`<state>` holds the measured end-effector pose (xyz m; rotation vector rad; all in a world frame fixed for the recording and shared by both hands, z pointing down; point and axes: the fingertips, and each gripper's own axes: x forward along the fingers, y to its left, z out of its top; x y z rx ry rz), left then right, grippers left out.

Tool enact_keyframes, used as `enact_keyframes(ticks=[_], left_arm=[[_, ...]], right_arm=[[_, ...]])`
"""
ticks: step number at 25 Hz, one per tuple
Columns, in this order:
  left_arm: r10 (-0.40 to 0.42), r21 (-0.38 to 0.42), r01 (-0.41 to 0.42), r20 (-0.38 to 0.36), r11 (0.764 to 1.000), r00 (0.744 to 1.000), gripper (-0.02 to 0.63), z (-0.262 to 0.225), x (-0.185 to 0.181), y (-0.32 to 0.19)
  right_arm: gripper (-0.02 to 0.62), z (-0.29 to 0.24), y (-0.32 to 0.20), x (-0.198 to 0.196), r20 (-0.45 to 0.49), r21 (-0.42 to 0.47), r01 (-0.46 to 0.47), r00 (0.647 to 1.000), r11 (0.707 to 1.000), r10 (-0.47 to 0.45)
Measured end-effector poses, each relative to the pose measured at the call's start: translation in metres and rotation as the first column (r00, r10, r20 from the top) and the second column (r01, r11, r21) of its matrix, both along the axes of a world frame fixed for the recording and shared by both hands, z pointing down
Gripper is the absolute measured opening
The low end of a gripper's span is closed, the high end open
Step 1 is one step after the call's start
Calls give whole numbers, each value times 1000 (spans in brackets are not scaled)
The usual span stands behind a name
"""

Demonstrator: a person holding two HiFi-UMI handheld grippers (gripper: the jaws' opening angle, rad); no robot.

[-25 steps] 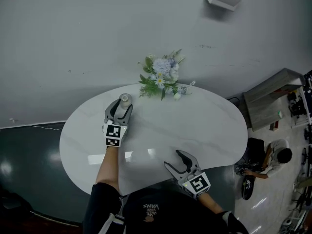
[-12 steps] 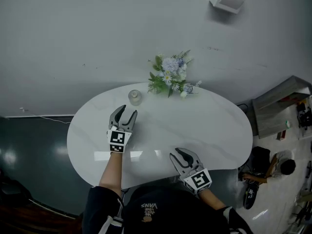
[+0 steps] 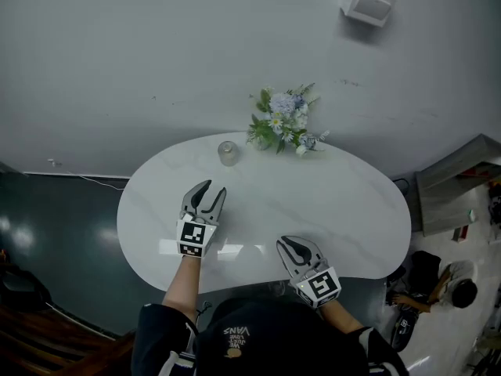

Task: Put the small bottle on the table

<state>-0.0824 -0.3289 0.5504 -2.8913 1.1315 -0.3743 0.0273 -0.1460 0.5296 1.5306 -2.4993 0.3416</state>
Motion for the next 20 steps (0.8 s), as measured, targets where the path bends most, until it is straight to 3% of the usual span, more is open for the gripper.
enact_keyframes(ticks=[20], left_arm=[[-68, 31, 68, -25, 997, 997, 35, -35, -2, 118]], right_arm=[[66, 1, 45, 13, 50, 38, 113, 992, 993, -115]])
